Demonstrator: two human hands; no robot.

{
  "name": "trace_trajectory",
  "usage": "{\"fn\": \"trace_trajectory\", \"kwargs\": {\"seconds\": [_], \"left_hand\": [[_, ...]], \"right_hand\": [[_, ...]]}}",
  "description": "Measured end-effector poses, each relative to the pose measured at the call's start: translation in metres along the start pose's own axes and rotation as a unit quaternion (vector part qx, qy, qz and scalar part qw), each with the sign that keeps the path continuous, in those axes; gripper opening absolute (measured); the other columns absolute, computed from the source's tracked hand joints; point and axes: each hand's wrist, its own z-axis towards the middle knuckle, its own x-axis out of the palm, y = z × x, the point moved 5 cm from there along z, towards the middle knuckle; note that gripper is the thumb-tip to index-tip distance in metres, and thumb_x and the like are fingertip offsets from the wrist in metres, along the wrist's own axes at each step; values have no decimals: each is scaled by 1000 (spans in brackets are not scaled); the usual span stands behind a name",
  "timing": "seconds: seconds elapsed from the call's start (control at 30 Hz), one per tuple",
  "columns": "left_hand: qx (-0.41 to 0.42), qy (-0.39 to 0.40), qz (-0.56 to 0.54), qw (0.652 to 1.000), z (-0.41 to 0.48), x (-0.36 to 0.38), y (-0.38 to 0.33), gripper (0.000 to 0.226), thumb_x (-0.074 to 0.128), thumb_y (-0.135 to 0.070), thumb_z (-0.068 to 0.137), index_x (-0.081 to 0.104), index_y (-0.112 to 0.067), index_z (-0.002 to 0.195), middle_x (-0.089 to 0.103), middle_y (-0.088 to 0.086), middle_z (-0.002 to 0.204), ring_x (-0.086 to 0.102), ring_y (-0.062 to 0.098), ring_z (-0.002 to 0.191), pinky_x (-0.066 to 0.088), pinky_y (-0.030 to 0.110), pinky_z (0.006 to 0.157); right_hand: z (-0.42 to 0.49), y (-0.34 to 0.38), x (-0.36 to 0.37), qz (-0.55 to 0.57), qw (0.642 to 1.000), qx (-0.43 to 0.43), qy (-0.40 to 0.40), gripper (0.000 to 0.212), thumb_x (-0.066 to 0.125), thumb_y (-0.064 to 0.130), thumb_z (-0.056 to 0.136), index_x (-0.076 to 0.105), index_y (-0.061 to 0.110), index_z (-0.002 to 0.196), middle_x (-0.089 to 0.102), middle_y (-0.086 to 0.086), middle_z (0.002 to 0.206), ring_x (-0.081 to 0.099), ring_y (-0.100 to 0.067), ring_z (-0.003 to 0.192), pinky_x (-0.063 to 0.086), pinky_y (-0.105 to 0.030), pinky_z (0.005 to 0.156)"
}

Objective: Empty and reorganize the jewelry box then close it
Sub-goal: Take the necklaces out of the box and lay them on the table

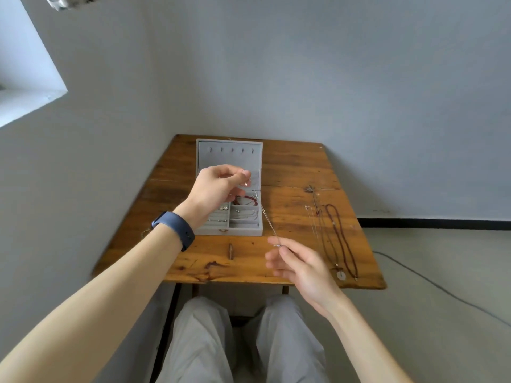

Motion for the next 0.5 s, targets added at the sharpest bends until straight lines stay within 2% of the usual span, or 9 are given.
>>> {"fn": "trace_trajectory", "kwargs": {"seconds": [0.17, 0.3, 0.5], "left_hand": [[-63, 28, -72, 995, 2, 17, 22, 19, 69, -32, 93, 75, -14, 91, 72, -4, 85, 68, 15, 77, 54, 27, 70], [-105, 90, -120, 983, 4, 22, 31, 18, 61, -19, 98, 74, -16, 110, 70, -1, 89, 62, 12, 76, 55, 26, 72], [-130, 129, -114, 976, -2, 24, 40, 18, 62, -15, 97, 76, -15, 108, 70, 1, 91, 63, 15, 80, 54, 32, 82]], "right_hand": [[-9, -4, -10, -5, 999, -19, -33, 31, 51, 20, 103, 57, 29, 132, 73, -3, 112, 72, -24, 97, 58, -31, 81], [-14, -5, -25, -23, 996, -22, -81, 21, 54, 20, 102, 58, 23, 123, 75, 1, 108, 73, -21, 90, 58, -30, 79], [-15, -14, -40, -4, 991, 3, -135, 13, 57, 16, 101, 65, 16, 112, 77, -1, 101, 73, -21, 85, 57, -33, 77]]}}
